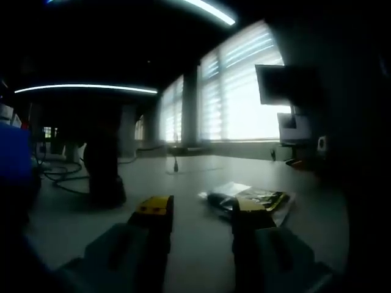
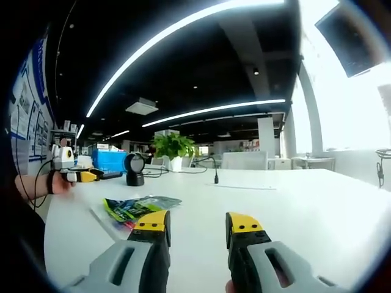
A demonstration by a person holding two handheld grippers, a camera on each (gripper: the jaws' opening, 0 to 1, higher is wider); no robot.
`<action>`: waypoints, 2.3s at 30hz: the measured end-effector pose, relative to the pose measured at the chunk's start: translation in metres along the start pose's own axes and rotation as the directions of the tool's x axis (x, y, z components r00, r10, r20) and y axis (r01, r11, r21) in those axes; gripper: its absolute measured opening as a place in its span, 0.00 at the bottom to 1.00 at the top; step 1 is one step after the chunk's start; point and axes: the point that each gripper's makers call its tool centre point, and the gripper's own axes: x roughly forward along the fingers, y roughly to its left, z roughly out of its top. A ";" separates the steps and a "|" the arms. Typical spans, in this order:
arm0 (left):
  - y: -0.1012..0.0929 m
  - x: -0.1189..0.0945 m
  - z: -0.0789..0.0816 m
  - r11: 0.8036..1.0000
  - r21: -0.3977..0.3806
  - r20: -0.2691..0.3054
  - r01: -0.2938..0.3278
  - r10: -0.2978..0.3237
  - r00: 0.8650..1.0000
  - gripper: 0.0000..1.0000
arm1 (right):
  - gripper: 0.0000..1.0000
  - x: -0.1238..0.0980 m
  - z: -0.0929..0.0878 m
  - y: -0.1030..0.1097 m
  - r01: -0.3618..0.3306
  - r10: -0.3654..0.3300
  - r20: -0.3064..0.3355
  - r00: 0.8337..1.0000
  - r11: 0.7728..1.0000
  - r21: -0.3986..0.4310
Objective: Clip sheet goods on table flip sheet goods clip sheet goods scan sheet goods put sheet goods back to table
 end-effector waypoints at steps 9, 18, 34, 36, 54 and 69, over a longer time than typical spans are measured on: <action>0.003 0.001 0.000 1.000 0.013 0.000 -0.014 0.014 1.000 0.36 | 0.32 0.000 0.001 0.002 -0.008 0.008 0.006 1.000 1.000 -0.004; -0.002 0.002 -0.002 1.000 0.022 -0.008 0.009 -0.009 1.000 0.34 | 0.31 0.001 0.000 0.003 -0.006 0.006 0.000 1.000 1.000 -0.006; 0.000 0.001 -0.002 1.000 0.018 -0.003 0.007 -0.007 1.000 0.33 | 0.37 0.001 0.000 0.013 -0.023 0.022 -0.002 1.000 0.998 -0.053; -0.001 0.001 -0.002 1.000 0.016 -0.003 0.008 -0.008 1.000 0.34 | 0.36 0.000 0.003 0.008 -0.010 0.010 0.009 1.000 1.000 -0.028; 0.000 0.000 -0.003 1.000 0.029 -0.020 -0.010 0.010 1.000 0.39 | 0.30 0.002 0.021 0.024 -0.020 0.025 0.092 0.995 0.998 -0.059; 0.000 0.002 -0.007 1.000 0.029 -0.034 0.001 0.000 0.999 0.37 | 0.27 0.024 0.030 0.087 -0.168 0.172 0.039 0.984 0.981 -0.096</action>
